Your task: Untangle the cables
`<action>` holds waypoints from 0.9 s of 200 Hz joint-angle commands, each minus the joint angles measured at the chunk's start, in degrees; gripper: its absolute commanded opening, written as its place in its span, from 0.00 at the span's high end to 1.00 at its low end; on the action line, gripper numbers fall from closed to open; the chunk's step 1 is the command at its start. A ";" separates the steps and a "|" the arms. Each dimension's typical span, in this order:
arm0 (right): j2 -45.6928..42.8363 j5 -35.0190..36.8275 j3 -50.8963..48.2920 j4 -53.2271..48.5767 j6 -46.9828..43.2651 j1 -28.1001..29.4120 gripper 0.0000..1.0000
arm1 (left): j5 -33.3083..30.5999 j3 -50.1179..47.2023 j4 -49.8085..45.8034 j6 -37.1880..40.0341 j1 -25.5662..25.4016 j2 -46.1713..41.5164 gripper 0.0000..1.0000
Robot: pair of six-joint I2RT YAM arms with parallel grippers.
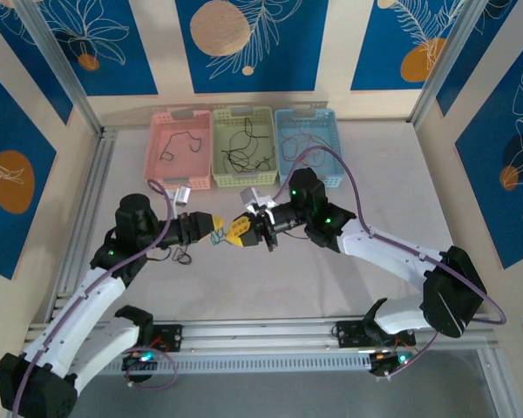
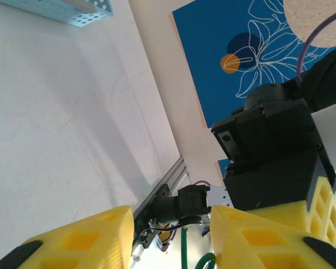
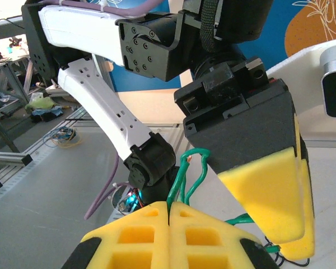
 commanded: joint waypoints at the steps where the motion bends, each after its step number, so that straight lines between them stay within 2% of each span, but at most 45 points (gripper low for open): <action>1: 0.54 0.75 1.02 0.41 0.54 -0.12 1.00 | 1.53 -1.00 3.59 -0.94 -1.35 0.41 0.67; 17: 0.71 1.37 1.13 0.32 0.68 -0.12 1.00 | 1.28 -1.23 3.69 -0.93 -1.74 0.40 0.74; 53: 0.64 3.41 1.12 0.15 0.78 -0.26 1.00 | -0.23 -1.11 1.42 0.14 -1.82 -0.48 1.00; 93: -1.10 9.06 -0.91 1.97 1.47 -0.92 1.00 | -4.92 -0.07 -2.74 1.43 -1.75 -1.11 1.00; 112: -3.20 14.80 -3.02 3.82 1.80 -1.13 1.00 | -13.07 2.60 -11.08 3.96 -1.75 -1.96 1.00; 129: -5.24 23.48 -5.03 4.51 2.69 -1.10 1.00 | -22.76 5.32 -18.53 5.41 -1.57 -2.98 1.00; 162: -8.29 45.45 -7.49 2.71 9.80 -1.01 1.00 | -37.85 5.48 -22.18 4.14 -1.61 -7.14 1.00; 171: -8.99 49.28 -8.08 1.92 13.47 -1.08 1.00 | -40.90 5.12 -22.58 3.95 -1.57 -8.43 1.00; 180: -9.49 50.12 -8.39 1.22 16.29 -0.96 1.00 | -43.08 4.61 -22.50 3.89 -1.60 -9.60 1.00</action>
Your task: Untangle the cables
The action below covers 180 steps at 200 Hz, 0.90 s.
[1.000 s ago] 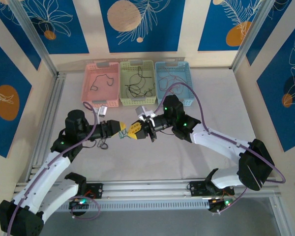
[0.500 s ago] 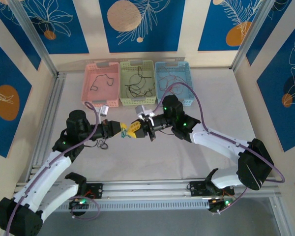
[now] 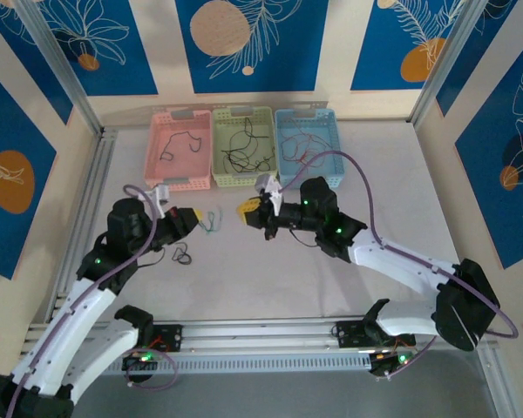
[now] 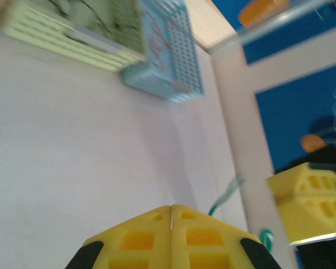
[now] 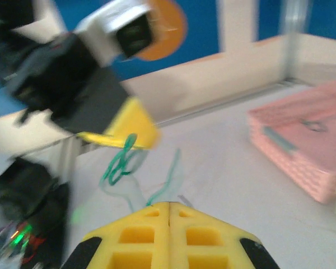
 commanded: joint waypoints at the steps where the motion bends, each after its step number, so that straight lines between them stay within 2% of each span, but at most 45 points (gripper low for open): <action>1: -2.64 15.22 -1.42 -0.10 8.88 -0.08 1.00 | -13.10 -0.02 -5.41 0.89 -0.27 -2.94 1.00; 30: -2.82 14.87 -0.84 -1.58 11.88 2.84 1.00 | -17.77 -0.25 -7.05 2.73 -0.26 -4.33 1.00; 51: -1.24 11.07 0.29 -1.83 10.90 3.58 1.00 | -14.28 0.32 -5.75 3.53 -0.26 -3.05 1.00; 59: -0.47 8.67 0.44 -1.26 10.75 3.44 0.90 | -12.03 0.00 -4.07 2.94 -0.26 -2.75 1.00; 62: -0.04 7.20 0.44 -0.74 10.74 3.34 0.83 | -11.20 -0.13 -3.45 2.80 -0.26 -2.64 1.00; 76: 1.45 2.63 0.27 1.77 11.28 2.95 0.63 | -6.67 -0.25 -0.92 2.09 -0.27 -1.74 1.00; 86: 2.79 -0.02 0.56 2.88 11.38 2.72 0.53 | -3.50 -0.17 0.42 1.69 -0.26 -0.76 1.00; 100: 4.76 -1.57 1.73 2.96 11.59 2.72 0.46 | 0.27 -0.37 2.35 0.71 -0.26 -0.13 1.00; 148: 9.52 -4.69 4.69 5.20 13.10 2.57 0.44 | 7.59 -0.87 6.35 -1.63 -0.29 0.13 1.00; 180: 12.13 -7.22 6.57 6.53 14.74 2.56 0.47 | 9.91 -1.30 7.56 -2.42 -0.27 0.80 1.00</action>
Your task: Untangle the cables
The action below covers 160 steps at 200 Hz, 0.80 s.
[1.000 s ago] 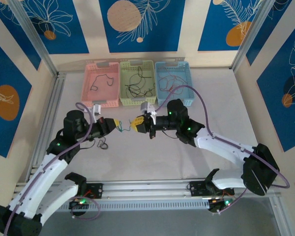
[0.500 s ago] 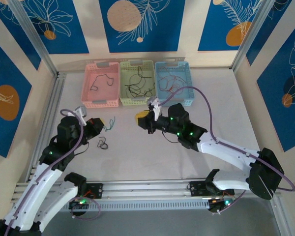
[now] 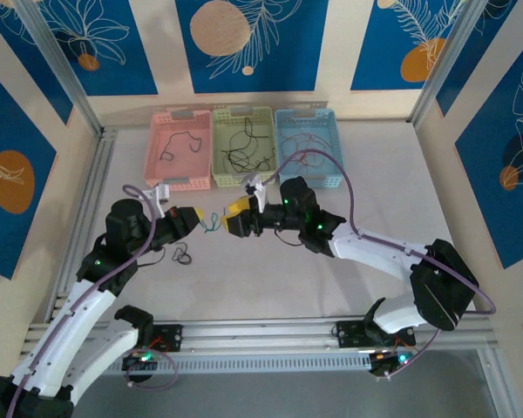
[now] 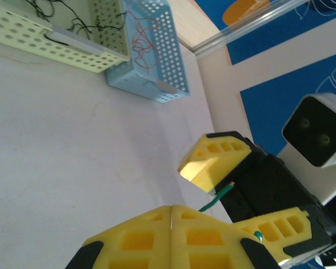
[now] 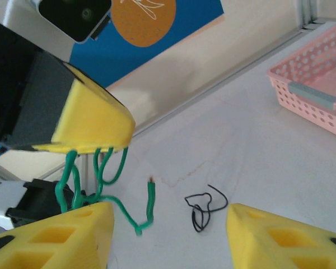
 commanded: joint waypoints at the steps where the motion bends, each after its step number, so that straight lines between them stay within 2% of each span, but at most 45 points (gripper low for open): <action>1: 1.49 -3.50 2.76 3.01 1.78 -0.31 0.47 | 4.38 -0.69 3.23 -1.52 -0.24 0.29 1.00; 12: 2.09 -3.48 2.98 3.43 1.87 -0.31 0.54 | 4.91 -0.91 3.79 -1.77 -0.27 0.38 1.00; 33: 2.87 -3.65 3.50 3.44 2.05 -0.31 0.84 | 5.13 -0.88 3.92 -1.84 -0.31 0.30 1.00; 51: 2.52 -4.17 3.35 3.59 1.88 -0.22 1.00 | 4.33 -0.71 3.45 -1.55 -0.26 0.30 1.00; 68: 1.44 -2.31 3.45 1.41 2.15 -0.09 1.00 | 1.92 -0.36 2.22 -0.69 -0.31 0.20 1.00; 86: 1.01 -0.28 5.84 -6.27 4.67 -0.22 1.00 | -1.13 0.32 1.55 0.64 -0.23 0.49 1.00; 130: 1.33 -4.68 7.06 -14.11 15.80 -0.22 1.00 | -6.28 1.97 4.05 4.30 -0.30 3.54 1.00; 160: 0.76 -7.10 8.15 -19.77 19.56 -0.98 1.00 | -10.30 2.79 2.95 7.13 -0.26 3.85 1.00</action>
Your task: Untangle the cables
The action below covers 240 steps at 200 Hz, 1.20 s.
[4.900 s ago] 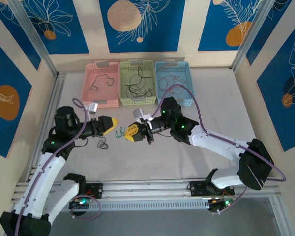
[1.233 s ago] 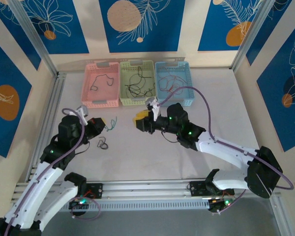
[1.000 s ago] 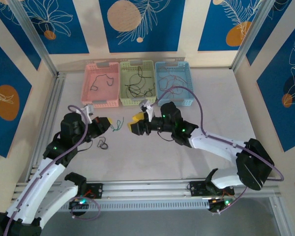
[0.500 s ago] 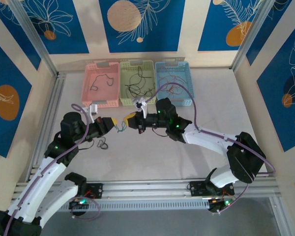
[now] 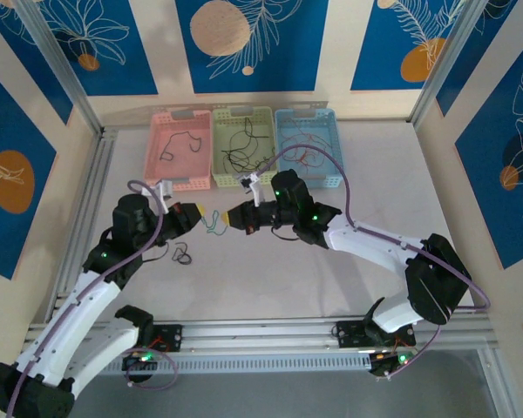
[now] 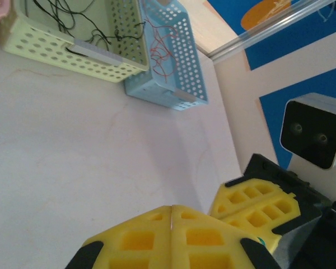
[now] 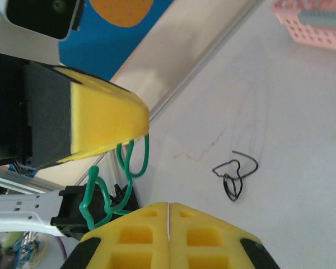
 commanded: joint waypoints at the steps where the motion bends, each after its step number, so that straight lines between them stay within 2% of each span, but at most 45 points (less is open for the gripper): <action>1: -1.65 -4.45 2.39 -7.40 5.89 -0.65 1.00 | -5.79 2.57 1.55 3.93 -0.25 -0.26 1.00; 17: -1.33 -6.87 3.06 -9.54 7.01 -1.23 1.00 | -7.38 3.16 0.58 5.96 -0.28 -0.72 1.00; 52: -3.11 -7.27 3.63 -15.23 5.24 -3.47 1.00 | -14.22 5.23 -6.25 11.63 -0.25 -3.23 1.00; 88: -6.48 -2.92 4.05 -22.94 0.84 -8.24 1.00 | -23.71 7.90 -14.30 18.52 -0.24 -5.95 1.00; 116: -7.38 -2.58 3.26 -20.33 1.56 -9.37 1.00 | -22.14 8.14 -13.54 18.74 -0.24 -4.55 1.00; 120: -7.31 -2.69 3.11 -19.35 1.73 -9.20 0.95 | -21.53 8.12 -12.96 18.31 -0.24 -4.10 1.00; 132: -7.35 -1.96 3.08 -17.15 1.84 -8.66 0.66 | -20.58 8.27 -11.33 17.35 -0.24 -2.38 1.00; 140: -7.61 0.42 3.19 -17.01 1.63 -8.50 0.50 | -20.92 8.61 -10.51 17.03 -0.24 -1.10 1.00; 152: -8.69 5.51 3.05 -17.77 0.42 -9.15 0.39 | -24.05 9.83 -10.27 16.87 -0.24 1.18 1.00; 164: -10.43 9.55 2.00 -17.94 -1.17 -10.57 0.36 | -28.06 11.58 -10.62 16.45 0.49 4.20 1.00; 175: -12.10 11.21 0.76 -18.06 -2.22 -12.81 0.35 | -28.57 13.14 -9.22 16.43 2.16 7.44 1.00; 200: -15.07 9.38 -2.45 -18.29 -3.12 -17.73 0.36 | -26.53 17.57 -4.30 14.61 8.00 16.91 1.00; 213: -16.05 8.98 -4.18 -18.98 -3.25 -18.77 0.36 | -24.31 20.51 -1.19 12.99 11.31 23.06 1.00; 240: -18.33 7.21 -7.71 -19.17 -2.87 -19.32 0.38 | -25.24 30.66 0.58 12.88 14.74 37.60 1.00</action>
